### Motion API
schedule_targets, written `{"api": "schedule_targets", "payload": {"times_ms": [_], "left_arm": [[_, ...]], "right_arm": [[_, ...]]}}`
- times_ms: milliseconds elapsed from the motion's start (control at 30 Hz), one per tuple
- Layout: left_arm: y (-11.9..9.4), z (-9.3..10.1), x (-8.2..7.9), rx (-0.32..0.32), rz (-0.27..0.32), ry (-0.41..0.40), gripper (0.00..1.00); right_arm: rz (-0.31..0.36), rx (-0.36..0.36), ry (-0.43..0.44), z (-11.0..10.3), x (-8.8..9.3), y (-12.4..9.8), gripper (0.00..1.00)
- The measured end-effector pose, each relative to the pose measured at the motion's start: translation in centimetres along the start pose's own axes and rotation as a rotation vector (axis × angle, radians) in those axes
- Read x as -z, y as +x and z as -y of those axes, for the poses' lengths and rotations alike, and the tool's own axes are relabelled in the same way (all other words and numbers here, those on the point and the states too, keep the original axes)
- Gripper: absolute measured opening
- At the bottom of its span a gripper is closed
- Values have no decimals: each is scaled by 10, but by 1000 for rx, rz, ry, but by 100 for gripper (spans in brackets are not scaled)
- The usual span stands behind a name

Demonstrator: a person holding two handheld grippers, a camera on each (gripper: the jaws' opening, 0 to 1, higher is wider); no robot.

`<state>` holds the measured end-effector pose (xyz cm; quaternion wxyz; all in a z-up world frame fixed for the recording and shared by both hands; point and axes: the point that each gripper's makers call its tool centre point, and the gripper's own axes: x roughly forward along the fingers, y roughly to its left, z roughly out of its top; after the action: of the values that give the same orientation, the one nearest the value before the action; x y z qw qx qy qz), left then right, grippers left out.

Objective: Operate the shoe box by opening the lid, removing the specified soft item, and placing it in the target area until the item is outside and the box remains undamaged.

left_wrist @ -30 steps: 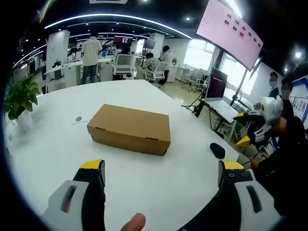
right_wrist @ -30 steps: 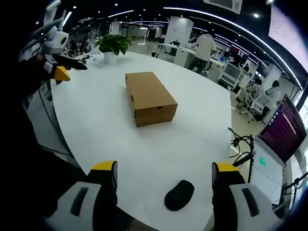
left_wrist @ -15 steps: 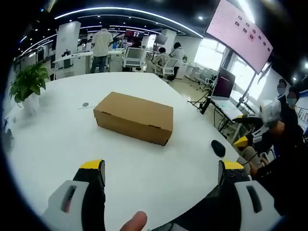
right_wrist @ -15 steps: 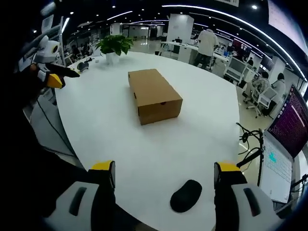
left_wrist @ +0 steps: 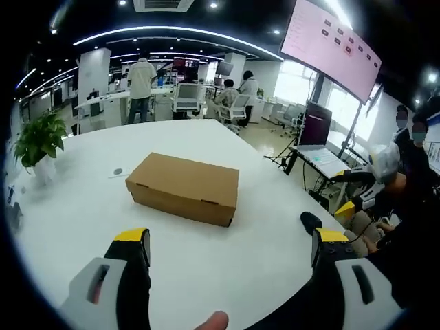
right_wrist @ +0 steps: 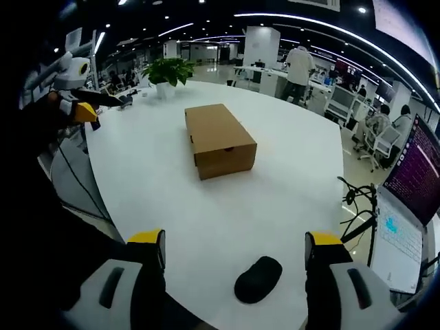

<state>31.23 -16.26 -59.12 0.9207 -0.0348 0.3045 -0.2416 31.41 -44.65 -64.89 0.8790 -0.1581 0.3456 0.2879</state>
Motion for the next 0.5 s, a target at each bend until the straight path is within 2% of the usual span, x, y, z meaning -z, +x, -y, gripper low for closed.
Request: {"api": "schedule_targets", "payload": {"times_ms": [100,200,367,500], "left_arm": [[0,3,-4,0,32,3,99],[0,5,-4,-9,38,-14,99],[1,12,-5,-5,25,-23,99],[3,11,-3,-9,6,-49,99]], "right_arm": [[33,-3,-16,3,-3,0,83],[39,-5,-16,5,-4,1,83],[33,-26,-19,3,-6,4,84],[37,-43,-50,0,-9,6,85]]}}
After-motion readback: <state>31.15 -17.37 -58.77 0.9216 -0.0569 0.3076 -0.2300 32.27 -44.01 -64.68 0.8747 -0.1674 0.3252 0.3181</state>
